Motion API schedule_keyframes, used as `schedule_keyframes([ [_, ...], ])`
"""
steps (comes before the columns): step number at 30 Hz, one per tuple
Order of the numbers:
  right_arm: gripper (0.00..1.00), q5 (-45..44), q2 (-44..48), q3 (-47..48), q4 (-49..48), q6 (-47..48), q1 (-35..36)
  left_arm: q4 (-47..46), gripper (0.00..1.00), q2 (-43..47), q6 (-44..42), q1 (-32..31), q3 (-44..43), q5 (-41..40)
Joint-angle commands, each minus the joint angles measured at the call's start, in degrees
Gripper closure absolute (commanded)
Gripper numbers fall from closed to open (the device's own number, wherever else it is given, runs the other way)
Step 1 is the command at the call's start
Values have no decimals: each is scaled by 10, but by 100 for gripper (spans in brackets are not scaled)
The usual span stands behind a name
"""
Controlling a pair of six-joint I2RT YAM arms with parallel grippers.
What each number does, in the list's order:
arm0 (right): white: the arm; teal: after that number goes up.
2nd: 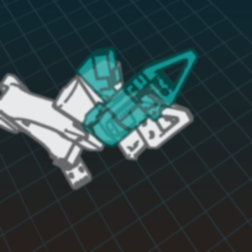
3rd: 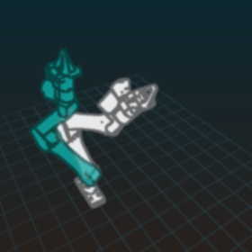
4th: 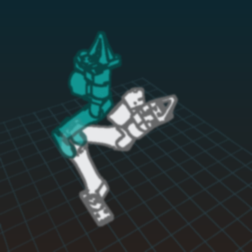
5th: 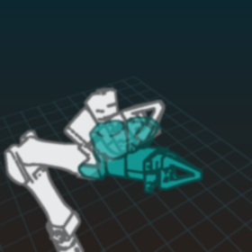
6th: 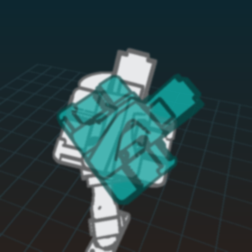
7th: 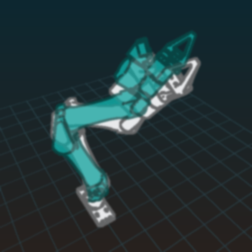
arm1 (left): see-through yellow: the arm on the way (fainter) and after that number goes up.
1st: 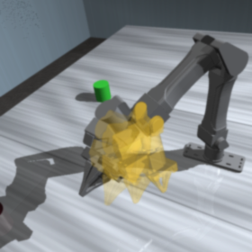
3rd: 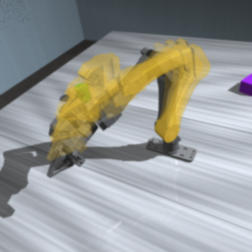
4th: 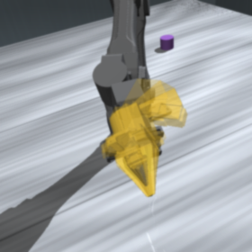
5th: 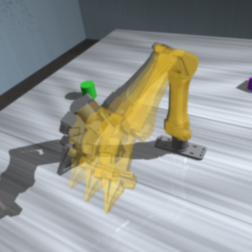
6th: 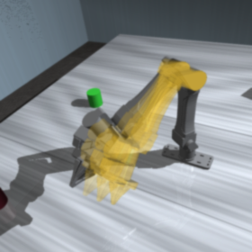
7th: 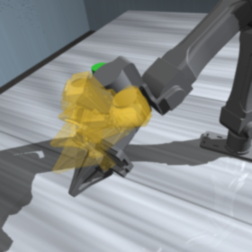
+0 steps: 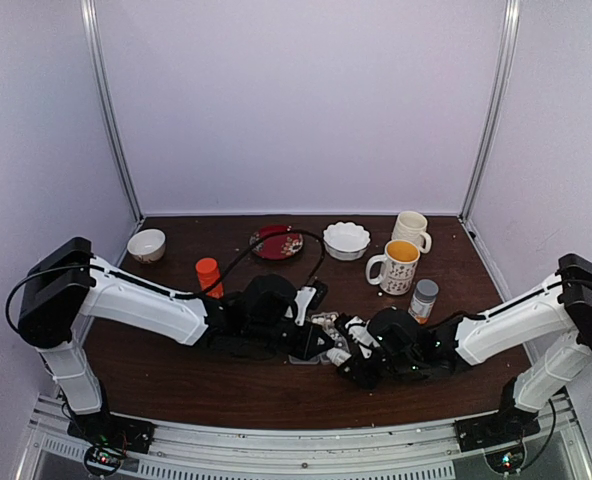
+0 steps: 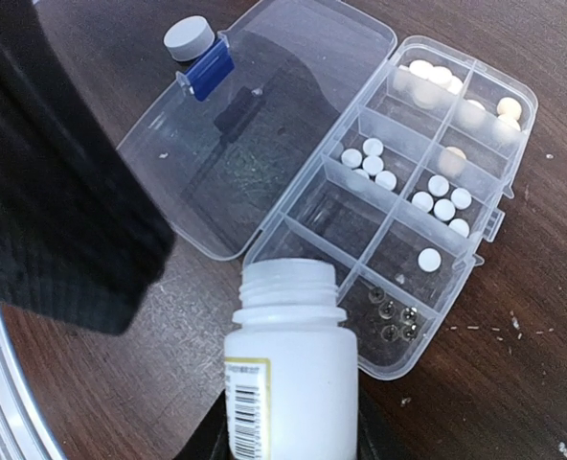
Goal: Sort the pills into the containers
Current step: Pour the pill into the compartment of the pill container.
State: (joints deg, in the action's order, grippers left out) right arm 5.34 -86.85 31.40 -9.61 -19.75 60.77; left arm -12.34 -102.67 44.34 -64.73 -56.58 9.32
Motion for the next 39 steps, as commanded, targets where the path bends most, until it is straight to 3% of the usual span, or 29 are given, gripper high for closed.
schedule_keyframes([
  [1,100,-13,4,17,39,-10,3,-34,100,-9,5,-2,-8,13],
  [10,100,-17,6,27,59,-9,3,-87,100,-5,17,-2,12,-20],
  [17,100,-17,5,29,63,-8,3,-76,100,-89,23,-2,-29,51],
  [33,100,-20,16,40,82,-4,3,-33,100,7,-8,-2,-16,-17],
  [39,100,-19,12,49,90,-2,2,-48,100,-39,7,-2,-23,20],
])
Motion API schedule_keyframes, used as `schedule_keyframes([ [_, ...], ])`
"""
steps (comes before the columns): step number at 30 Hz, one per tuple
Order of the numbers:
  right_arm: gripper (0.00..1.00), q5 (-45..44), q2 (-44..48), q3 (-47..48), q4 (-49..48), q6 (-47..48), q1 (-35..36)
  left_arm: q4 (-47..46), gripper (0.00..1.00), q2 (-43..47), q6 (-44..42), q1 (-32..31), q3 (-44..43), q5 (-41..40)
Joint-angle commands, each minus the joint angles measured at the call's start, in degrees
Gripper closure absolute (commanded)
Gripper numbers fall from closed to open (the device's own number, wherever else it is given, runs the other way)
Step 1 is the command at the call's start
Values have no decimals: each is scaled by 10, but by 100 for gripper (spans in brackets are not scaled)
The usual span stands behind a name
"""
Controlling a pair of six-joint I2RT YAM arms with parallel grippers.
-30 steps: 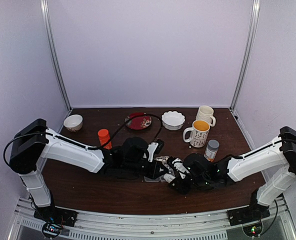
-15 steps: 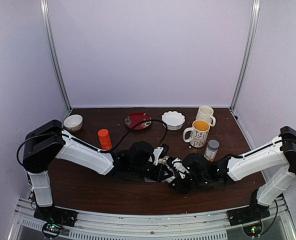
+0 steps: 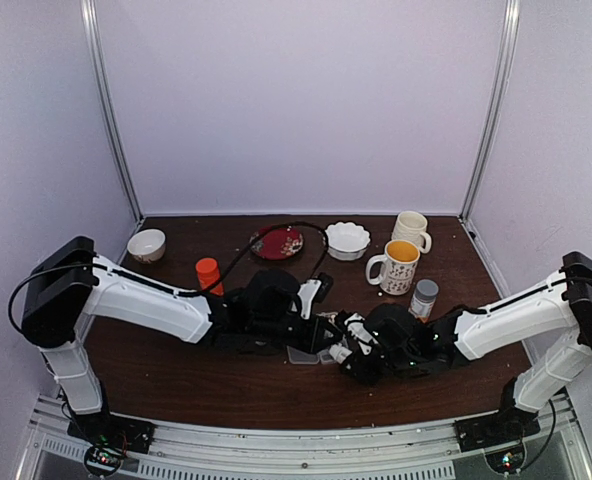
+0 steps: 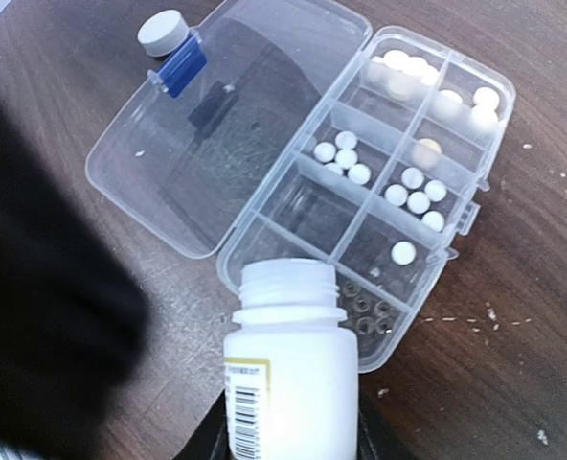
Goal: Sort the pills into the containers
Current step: Pour the pill into the compartment of the pill container.
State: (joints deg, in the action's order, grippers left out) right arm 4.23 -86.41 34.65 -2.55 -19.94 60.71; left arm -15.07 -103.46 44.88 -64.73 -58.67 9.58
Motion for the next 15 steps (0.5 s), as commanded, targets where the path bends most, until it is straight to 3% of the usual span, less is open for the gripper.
schedule_keyframes([
  [1,100,-9,7,18,21,-1,3,-24,100,-43,7,-2,-2,25],
  [8,100,-7,6,27,33,1,4,5,100,-72,7,-4,-12,31],
  [15,100,1,7,29,33,4,3,30,100,-17,-13,-3,-10,-8],
])
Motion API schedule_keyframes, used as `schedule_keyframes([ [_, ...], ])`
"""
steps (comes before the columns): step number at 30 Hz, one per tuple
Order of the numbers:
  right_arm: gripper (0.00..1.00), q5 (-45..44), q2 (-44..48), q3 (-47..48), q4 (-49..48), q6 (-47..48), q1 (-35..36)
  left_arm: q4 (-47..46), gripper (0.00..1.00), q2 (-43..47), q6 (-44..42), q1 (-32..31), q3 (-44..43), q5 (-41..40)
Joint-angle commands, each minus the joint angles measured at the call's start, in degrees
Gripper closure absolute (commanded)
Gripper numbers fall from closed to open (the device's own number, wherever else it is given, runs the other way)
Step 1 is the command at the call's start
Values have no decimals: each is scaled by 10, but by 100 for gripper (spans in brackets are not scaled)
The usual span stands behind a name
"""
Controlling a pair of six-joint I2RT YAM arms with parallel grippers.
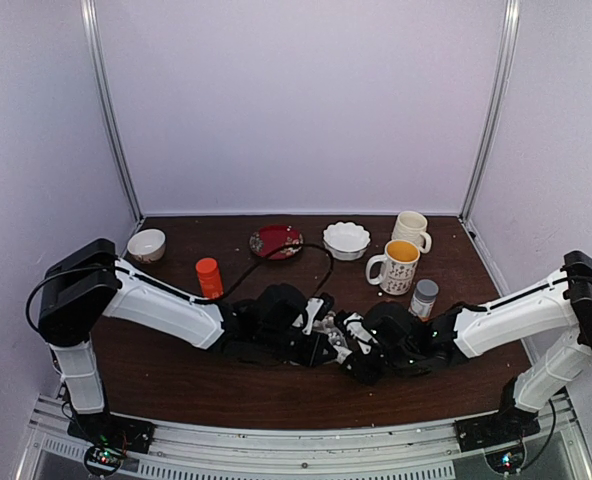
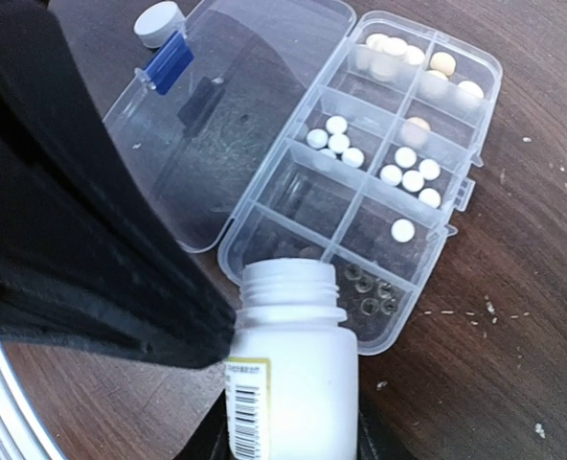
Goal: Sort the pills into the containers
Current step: Pour the pill into the compartment of the pill container.
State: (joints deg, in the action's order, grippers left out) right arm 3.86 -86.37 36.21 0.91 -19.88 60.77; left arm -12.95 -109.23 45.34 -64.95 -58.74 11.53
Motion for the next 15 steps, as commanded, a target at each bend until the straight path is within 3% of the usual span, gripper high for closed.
schedule_keyframes([
  [1,100,6,7,13,-4,3,3,12,100,48,-20,-1,-10,-31],
  [15,100,5,4,12,-6,8,3,5,100,65,-17,-2,-7,-37],
])
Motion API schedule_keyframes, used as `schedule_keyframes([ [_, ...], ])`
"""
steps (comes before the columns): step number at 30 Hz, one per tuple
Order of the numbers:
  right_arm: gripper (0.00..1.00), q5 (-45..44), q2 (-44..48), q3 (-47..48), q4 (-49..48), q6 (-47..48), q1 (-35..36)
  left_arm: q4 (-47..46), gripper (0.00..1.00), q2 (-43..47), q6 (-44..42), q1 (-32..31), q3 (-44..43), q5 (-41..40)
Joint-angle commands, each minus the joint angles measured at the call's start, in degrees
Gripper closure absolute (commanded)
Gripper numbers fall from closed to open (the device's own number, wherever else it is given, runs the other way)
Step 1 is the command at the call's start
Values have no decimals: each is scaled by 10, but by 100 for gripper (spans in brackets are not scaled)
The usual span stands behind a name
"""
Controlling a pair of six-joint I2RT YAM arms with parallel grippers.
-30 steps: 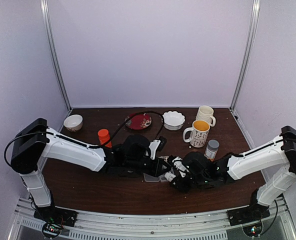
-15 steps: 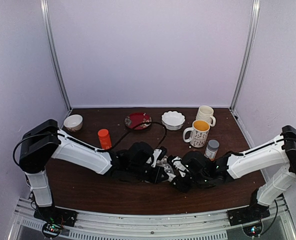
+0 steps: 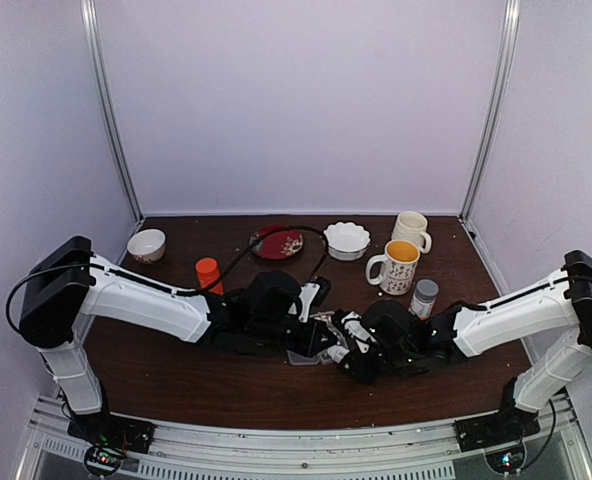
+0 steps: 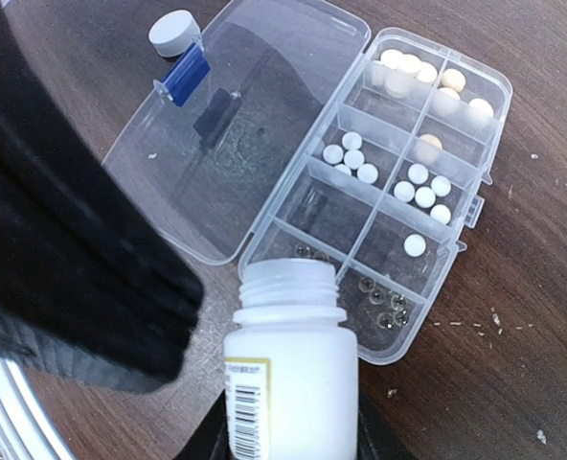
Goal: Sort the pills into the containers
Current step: Pour the pill into the compartment of the pill container.
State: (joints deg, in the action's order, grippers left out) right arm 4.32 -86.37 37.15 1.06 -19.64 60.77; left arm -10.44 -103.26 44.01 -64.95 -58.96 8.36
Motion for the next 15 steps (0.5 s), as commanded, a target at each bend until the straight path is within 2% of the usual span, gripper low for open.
schedule_keyframes([
  [1,100,0,3,0,-9,6,3,-22,100,9,-3,-2,-2,-8],
  [9,100,4,-3,1,-9,5,2,-10,100,20,-11,-2,0,-21],
  [15,100,6,-7,2,-9,6,2,10,100,-61,8,-3,-49,35],
])
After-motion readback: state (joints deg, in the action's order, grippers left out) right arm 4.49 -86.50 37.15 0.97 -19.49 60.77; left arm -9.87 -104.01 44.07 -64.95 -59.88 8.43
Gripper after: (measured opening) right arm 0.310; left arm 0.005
